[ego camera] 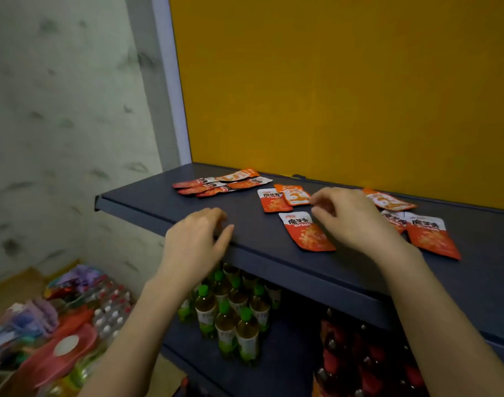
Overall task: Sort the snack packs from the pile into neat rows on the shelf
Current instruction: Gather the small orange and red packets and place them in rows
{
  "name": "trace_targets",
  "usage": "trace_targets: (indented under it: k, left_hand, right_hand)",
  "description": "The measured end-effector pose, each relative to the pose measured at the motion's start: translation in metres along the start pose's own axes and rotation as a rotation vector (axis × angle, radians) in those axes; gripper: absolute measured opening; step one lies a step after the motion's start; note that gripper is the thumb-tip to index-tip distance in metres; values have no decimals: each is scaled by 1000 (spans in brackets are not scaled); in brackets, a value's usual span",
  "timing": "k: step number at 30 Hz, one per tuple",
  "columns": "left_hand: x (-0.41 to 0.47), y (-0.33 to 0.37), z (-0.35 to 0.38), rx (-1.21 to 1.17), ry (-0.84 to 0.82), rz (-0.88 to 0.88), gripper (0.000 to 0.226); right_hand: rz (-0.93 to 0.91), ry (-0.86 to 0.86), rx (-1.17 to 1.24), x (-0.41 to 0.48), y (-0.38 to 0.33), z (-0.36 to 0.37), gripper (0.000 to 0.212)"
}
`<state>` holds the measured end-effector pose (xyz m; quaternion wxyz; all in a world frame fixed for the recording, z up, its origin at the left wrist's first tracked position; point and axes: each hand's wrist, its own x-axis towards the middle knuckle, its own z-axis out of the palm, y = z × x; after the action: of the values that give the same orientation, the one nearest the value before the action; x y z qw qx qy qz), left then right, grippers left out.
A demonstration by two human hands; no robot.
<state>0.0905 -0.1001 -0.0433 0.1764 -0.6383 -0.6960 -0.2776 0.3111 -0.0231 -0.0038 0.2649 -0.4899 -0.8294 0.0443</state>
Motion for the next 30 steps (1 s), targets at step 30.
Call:
trace_targets:
  k: [30]
  left_hand:
    - [269, -68, 166, 23, -664, -195, 75]
  right_hand:
    - [466, -156, -194, 137, 29, 82, 68]
